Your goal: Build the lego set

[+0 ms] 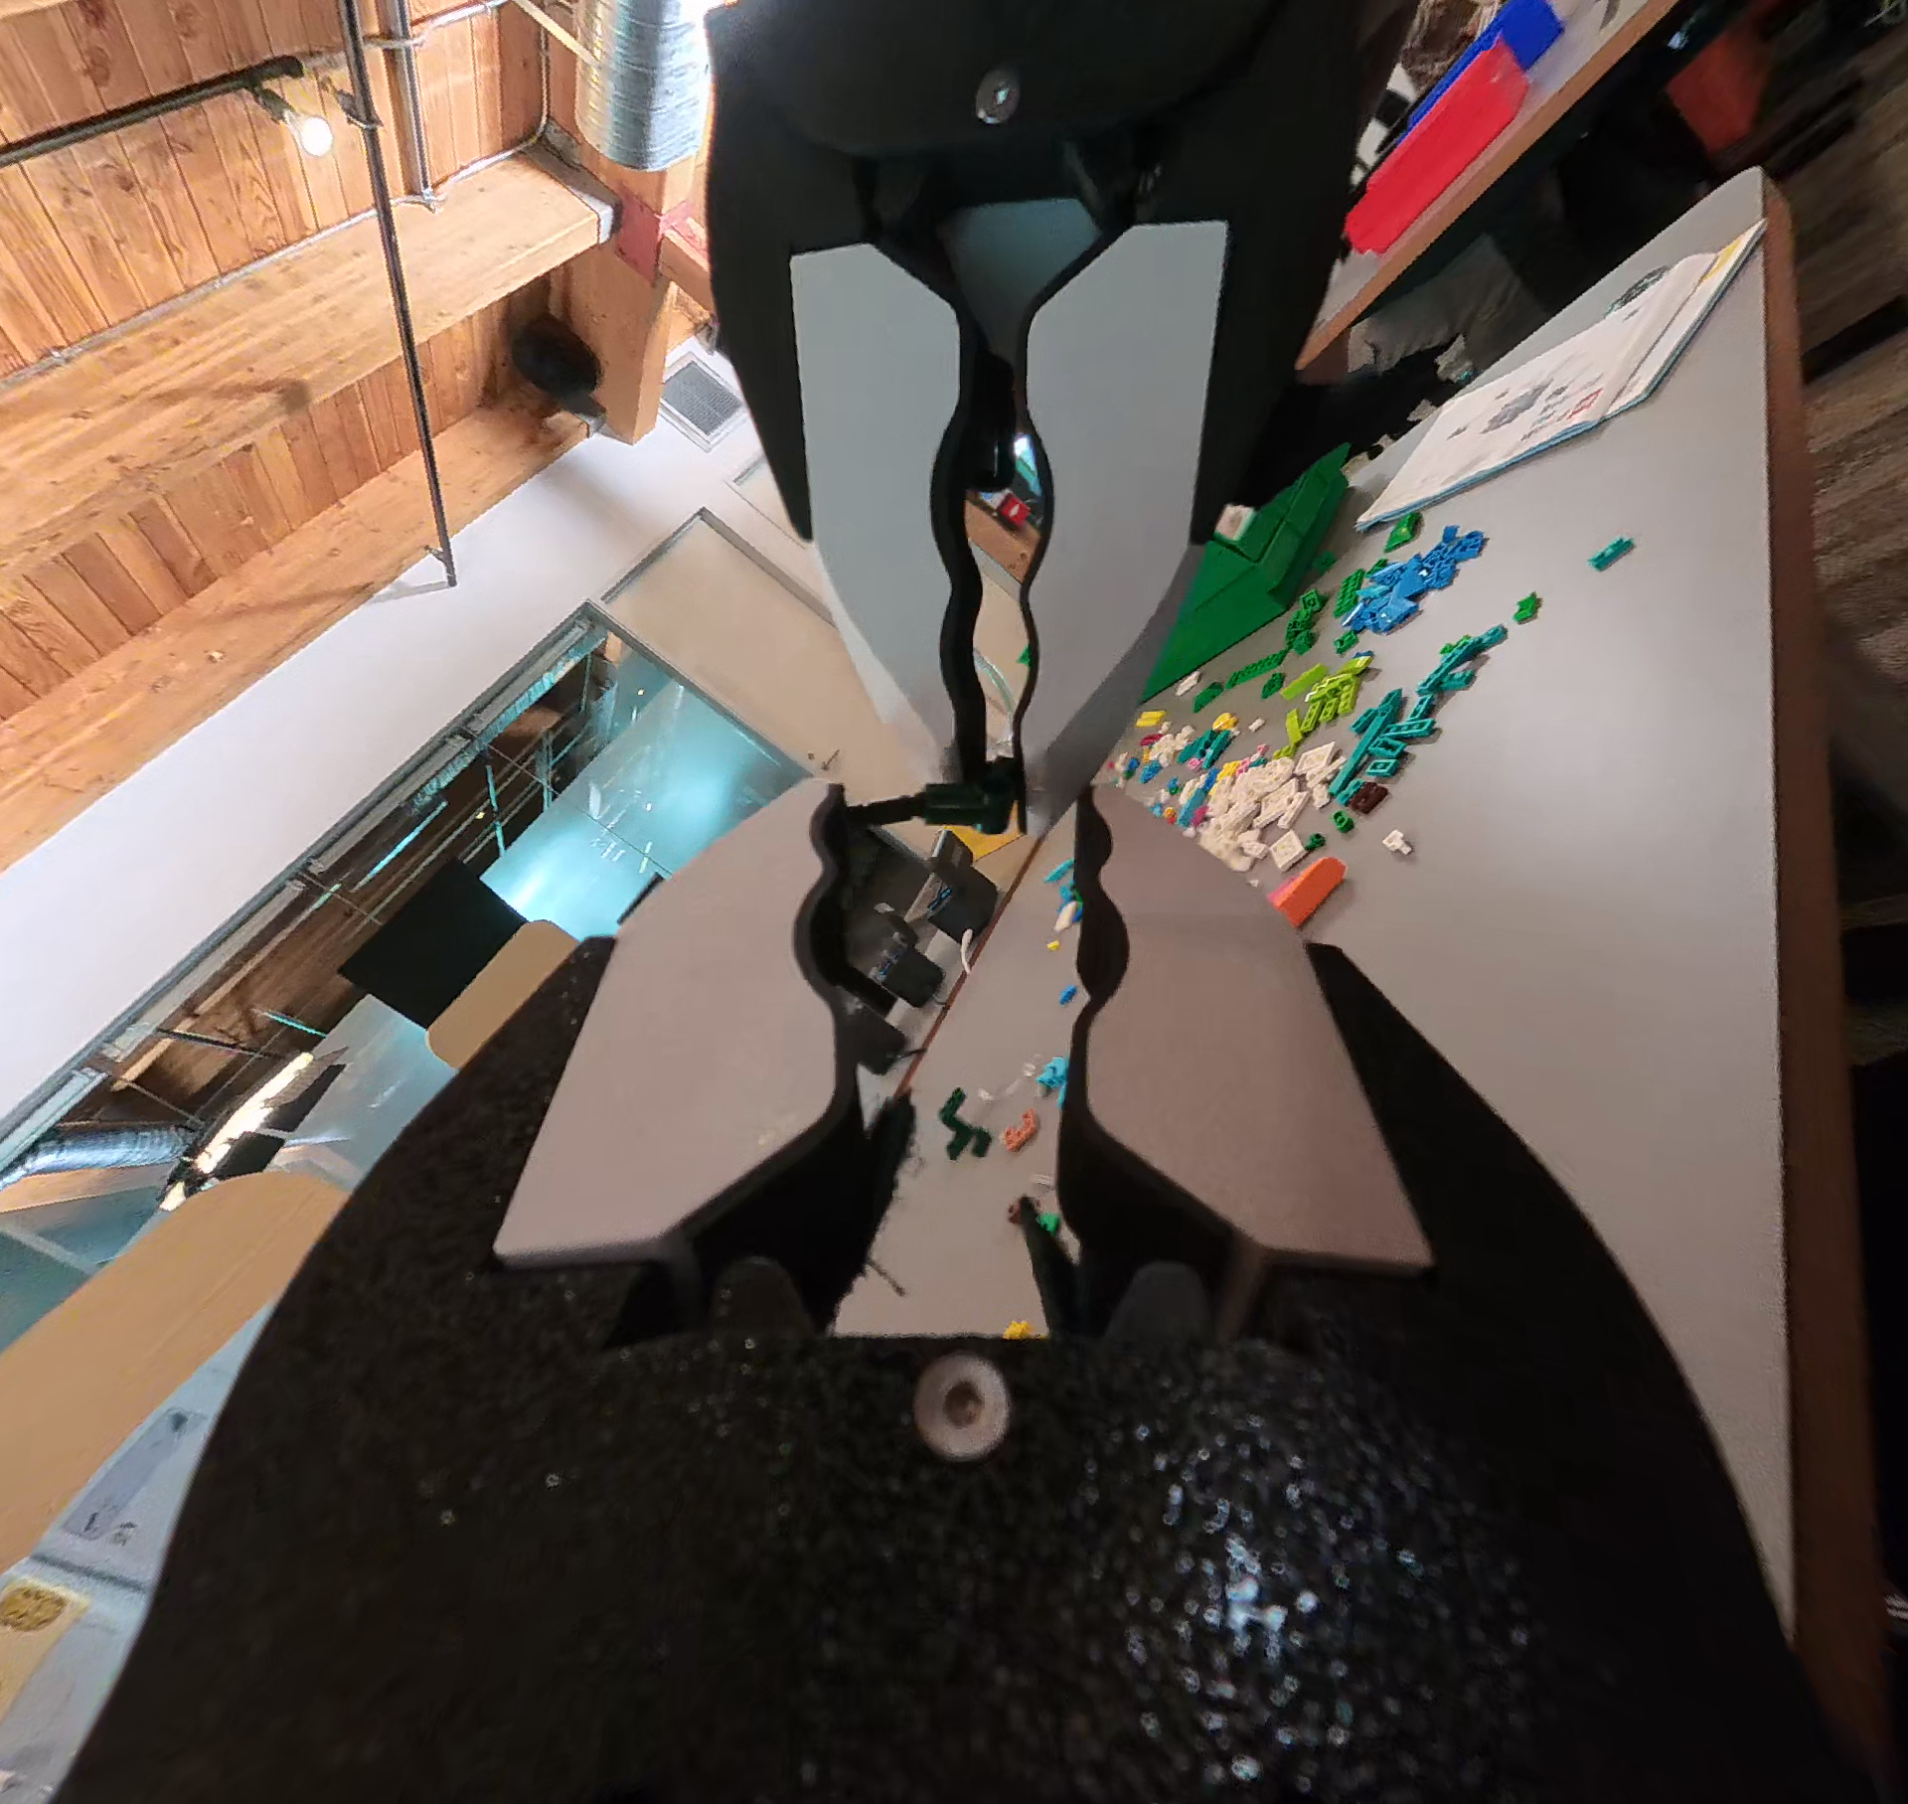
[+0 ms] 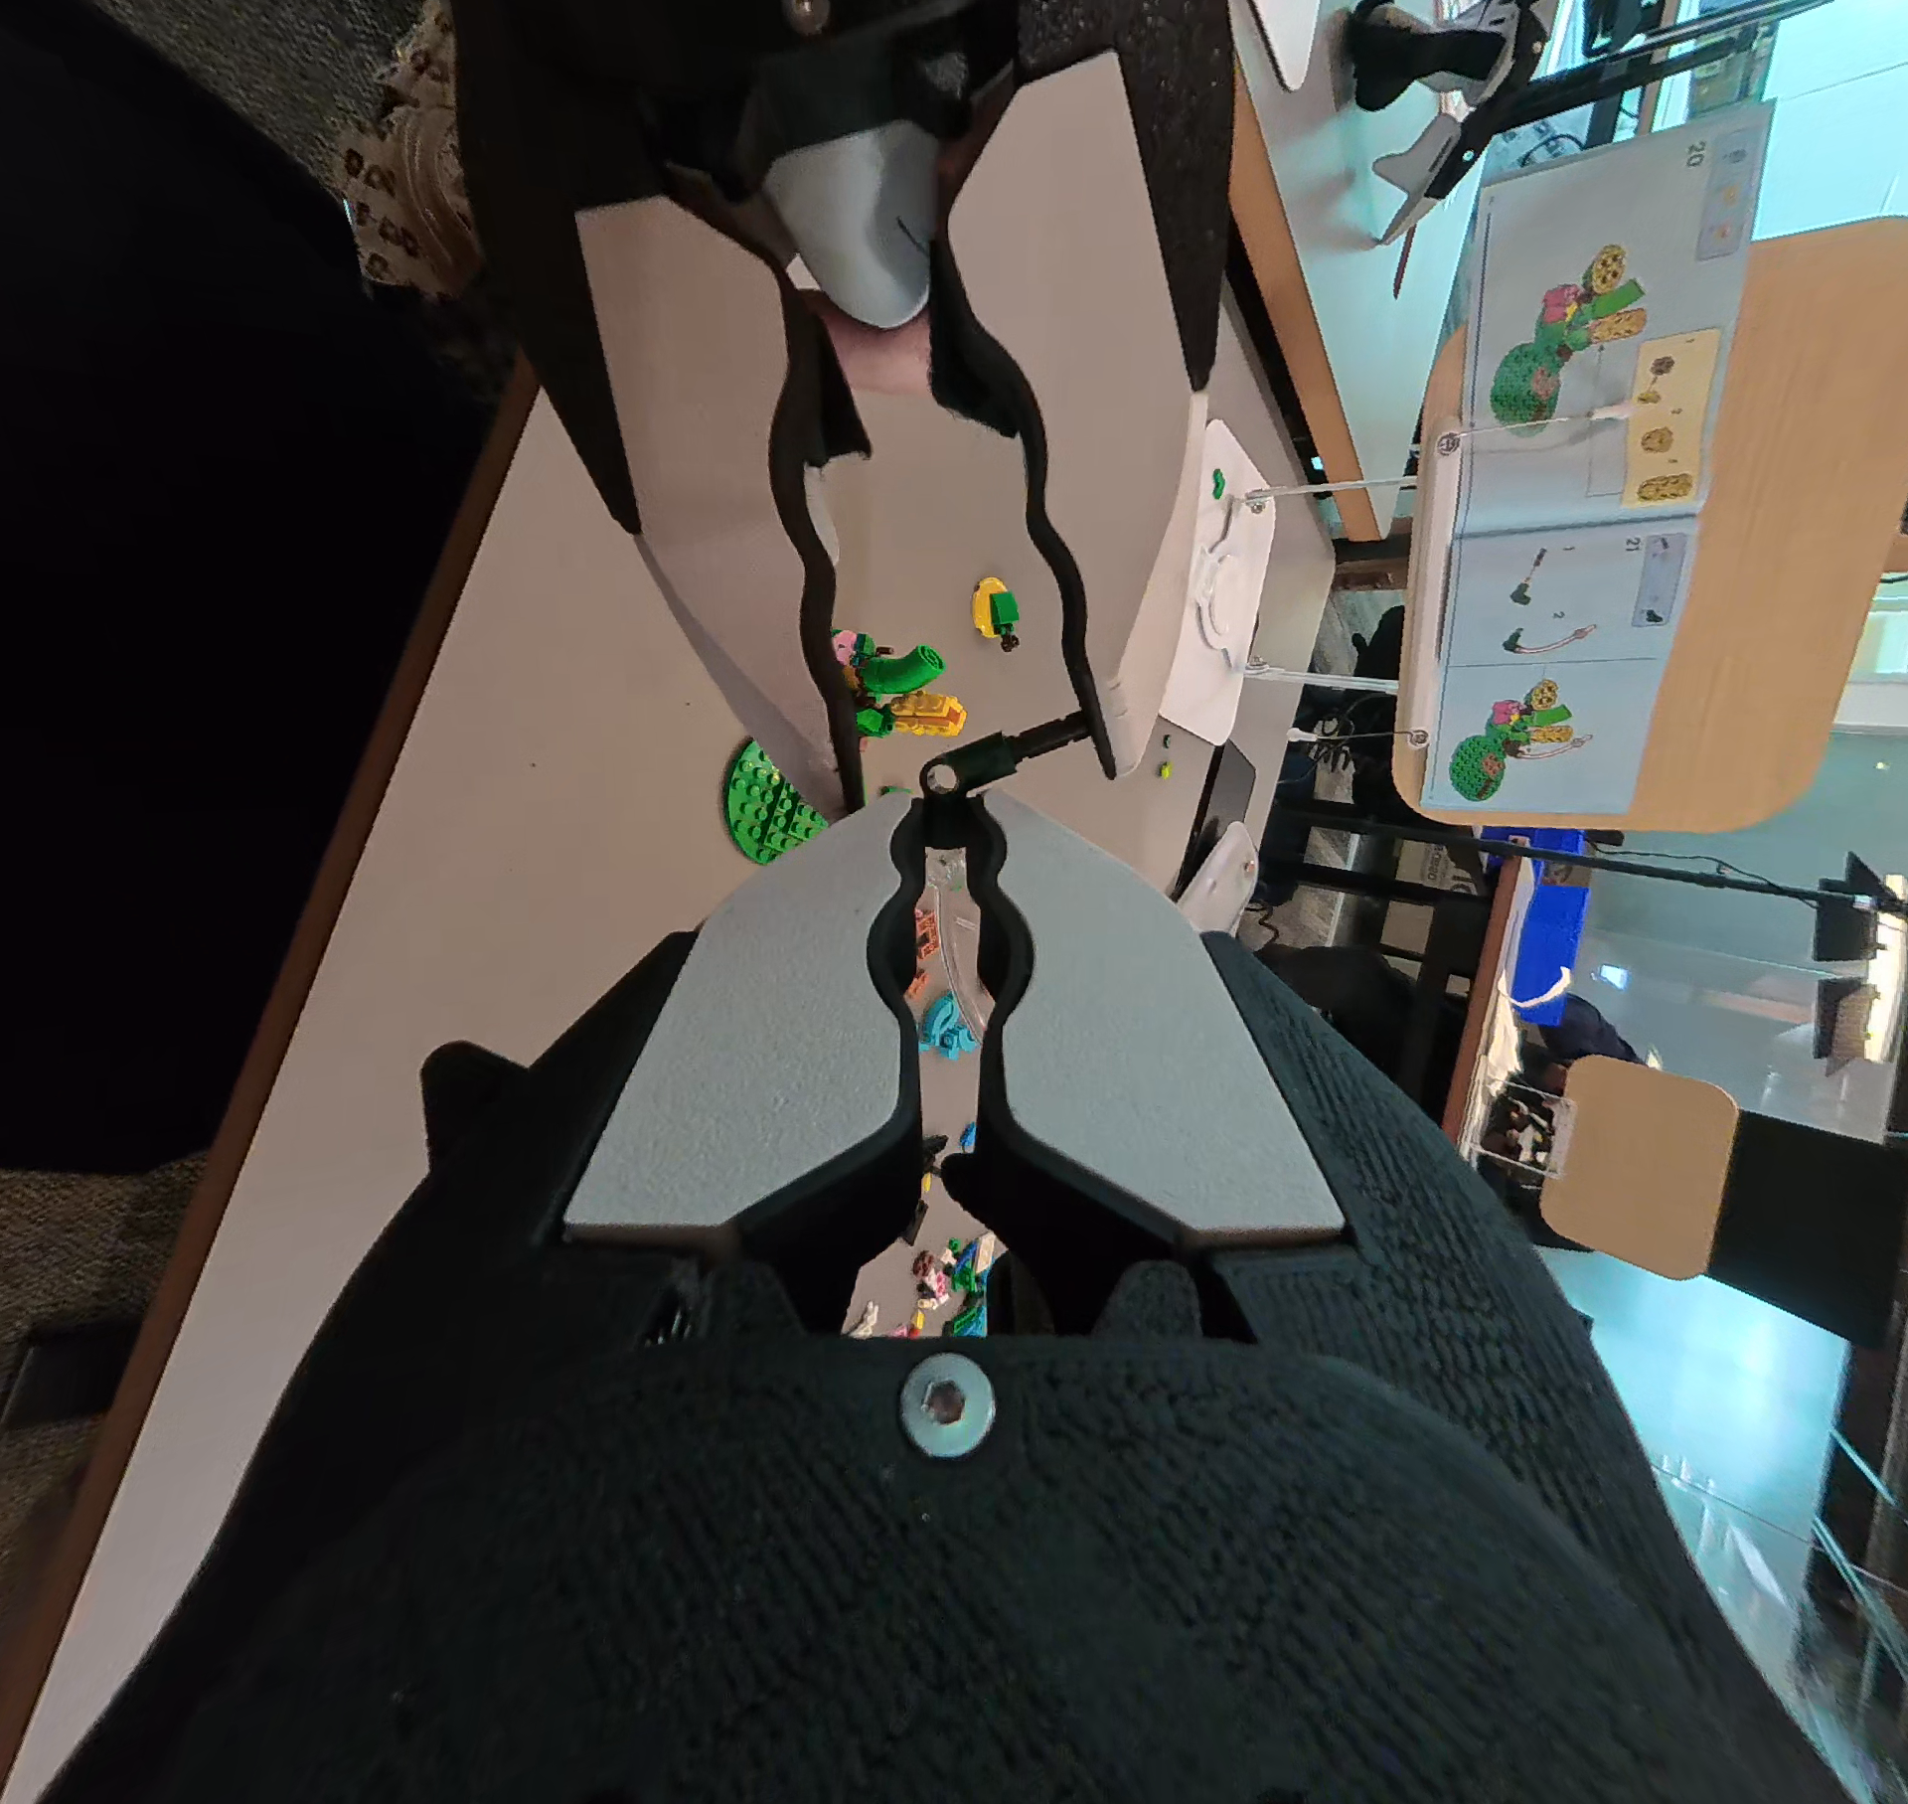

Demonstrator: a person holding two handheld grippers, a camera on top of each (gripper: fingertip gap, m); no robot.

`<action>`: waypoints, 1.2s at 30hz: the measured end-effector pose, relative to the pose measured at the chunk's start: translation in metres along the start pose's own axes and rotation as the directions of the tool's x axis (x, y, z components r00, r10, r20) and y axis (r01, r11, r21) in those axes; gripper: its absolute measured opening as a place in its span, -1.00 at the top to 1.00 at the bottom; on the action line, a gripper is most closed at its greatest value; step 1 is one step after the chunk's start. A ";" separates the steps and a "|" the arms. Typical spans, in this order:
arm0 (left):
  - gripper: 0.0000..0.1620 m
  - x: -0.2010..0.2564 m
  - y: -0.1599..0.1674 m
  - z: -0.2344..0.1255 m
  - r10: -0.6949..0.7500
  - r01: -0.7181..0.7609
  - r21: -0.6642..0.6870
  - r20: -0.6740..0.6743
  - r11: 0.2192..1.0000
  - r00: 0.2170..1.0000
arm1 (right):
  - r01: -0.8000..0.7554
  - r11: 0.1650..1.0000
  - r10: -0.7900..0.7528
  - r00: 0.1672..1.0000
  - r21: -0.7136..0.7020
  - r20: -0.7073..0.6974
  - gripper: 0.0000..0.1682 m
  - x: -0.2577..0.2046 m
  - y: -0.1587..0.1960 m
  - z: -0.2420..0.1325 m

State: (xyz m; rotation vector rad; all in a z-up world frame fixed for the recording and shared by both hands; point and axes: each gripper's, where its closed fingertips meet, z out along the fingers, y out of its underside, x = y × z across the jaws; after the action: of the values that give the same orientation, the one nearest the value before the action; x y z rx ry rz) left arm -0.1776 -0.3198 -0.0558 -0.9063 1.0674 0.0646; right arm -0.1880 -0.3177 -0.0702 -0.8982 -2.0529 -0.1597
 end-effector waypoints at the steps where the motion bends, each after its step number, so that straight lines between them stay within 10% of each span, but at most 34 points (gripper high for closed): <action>1: 0.49 0.001 0.000 0.000 0.015 -0.015 0.000 0.000 1.000 1.000 | -0.003 1.000 0.003 1.000 -0.003 0.003 0.94 0.000 0.000 0.000; 14: 0.66 0.002 0.011 -0.003 0.166 -0.167 -0.061 -0.030 0.984 0.986 | -0.085 0.996 0.087 0.994 -0.040 0.061 0.94 -0.009 0.007 0.009; 21: 0.65 0.004 0.013 -0.006 0.008 -0.014 -0.053 -0.110 0.998 0.994 | 0.187 0.976 -0.194 0.980 -0.109 -0.049 0.94 -0.002 0.017 0.015; 28: 0.74 -0.009 0.012 -0.013 -0.308 0.301 -0.068 -0.172 0.951 0.935 | 0.604 0.738 -0.671 0.705 -0.302 -0.230 0.94 0.016 0.018 0.011; 36: 0.87 -0.008 0.017 -0.006 -0.405 0.389 -0.131 -0.139 0.912 0.904 | 0.711 0.544 -0.837 0.498 -0.446 -0.227 0.94 0.027 0.021 0.011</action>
State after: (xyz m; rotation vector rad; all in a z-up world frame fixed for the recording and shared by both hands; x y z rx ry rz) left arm -0.1938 -0.3105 -0.0611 -1.2234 1.0171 -0.3049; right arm -0.1915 -0.2828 -0.0608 0.0393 -1.8815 -1.1065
